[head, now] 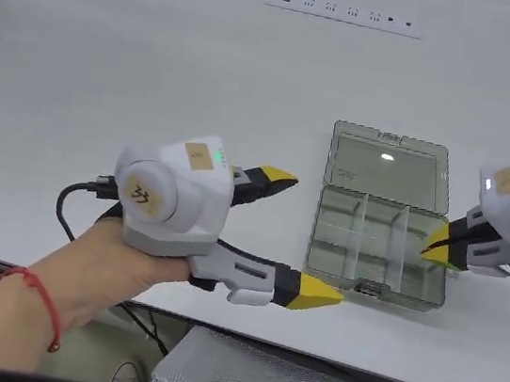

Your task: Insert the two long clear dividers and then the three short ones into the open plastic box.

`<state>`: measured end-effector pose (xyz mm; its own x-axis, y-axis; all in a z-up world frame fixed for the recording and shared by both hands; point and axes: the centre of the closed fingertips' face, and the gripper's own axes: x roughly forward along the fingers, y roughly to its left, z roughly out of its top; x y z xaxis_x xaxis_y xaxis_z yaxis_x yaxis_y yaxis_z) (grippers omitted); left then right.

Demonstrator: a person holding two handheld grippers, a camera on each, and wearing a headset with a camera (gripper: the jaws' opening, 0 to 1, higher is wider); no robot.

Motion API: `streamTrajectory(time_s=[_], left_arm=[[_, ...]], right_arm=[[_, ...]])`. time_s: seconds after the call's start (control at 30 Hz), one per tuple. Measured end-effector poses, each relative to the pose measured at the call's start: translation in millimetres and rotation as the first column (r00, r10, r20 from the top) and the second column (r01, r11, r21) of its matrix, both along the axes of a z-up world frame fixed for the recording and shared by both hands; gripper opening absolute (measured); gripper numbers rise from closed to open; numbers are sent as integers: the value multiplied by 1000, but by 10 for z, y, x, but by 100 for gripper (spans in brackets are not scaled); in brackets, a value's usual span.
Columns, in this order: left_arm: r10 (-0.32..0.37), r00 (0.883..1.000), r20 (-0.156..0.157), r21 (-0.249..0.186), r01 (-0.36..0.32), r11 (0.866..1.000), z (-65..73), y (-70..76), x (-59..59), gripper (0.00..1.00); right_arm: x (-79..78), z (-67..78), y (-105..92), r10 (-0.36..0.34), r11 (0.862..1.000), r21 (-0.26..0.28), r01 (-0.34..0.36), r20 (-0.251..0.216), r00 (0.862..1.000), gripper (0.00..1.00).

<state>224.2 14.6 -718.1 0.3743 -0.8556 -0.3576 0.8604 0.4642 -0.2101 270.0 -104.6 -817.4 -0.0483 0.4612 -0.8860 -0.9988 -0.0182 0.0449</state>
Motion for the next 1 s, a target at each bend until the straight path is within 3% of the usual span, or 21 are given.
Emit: streamTrajectory(time_s=[0.17,0.33,1.0], left_arm=[[-3,1000,-1,0,3,1000,-3,-10,2,84],[-9,1000,-1,-1,9,1000,3,-30,-1,84],[-19,1000,4,9,19,1000,20,-44,-6,84]], right_arm=[[-16,8,6,1,1000,-1,-1,6,1000,2],[-81,-7,48,31,999,-42,-29,30,999,2],[-108,-26,73,38,995,-94,-34,38,999,2]])
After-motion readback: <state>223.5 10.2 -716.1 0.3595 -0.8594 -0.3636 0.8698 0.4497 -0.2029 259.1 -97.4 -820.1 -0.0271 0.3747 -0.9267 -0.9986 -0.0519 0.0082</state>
